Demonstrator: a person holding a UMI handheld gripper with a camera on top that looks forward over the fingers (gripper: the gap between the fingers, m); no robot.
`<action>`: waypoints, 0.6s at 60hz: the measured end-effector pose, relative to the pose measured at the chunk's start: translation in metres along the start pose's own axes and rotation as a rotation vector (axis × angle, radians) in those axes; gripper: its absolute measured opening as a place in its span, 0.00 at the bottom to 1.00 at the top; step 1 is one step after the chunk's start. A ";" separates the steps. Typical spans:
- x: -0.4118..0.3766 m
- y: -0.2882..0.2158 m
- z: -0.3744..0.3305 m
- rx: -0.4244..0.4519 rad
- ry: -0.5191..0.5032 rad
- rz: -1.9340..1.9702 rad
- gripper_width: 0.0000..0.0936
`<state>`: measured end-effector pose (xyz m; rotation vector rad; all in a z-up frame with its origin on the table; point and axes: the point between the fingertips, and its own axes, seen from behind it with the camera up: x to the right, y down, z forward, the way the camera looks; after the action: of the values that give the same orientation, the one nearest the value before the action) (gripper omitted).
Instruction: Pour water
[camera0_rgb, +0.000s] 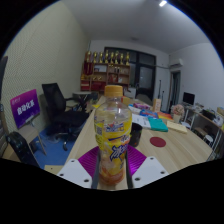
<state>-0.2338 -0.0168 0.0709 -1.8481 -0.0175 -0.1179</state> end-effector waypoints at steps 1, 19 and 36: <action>-0.016 -0.001 0.004 -0.011 0.002 -0.005 0.41; -0.091 -0.121 0.043 -0.102 -0.408 0.748 0.34; -0.074 -0.138 0.042 -0.333 -0.563 1.937 0.34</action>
<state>-0.3145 0.0658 0.1850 -1.4149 1.3851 1.7656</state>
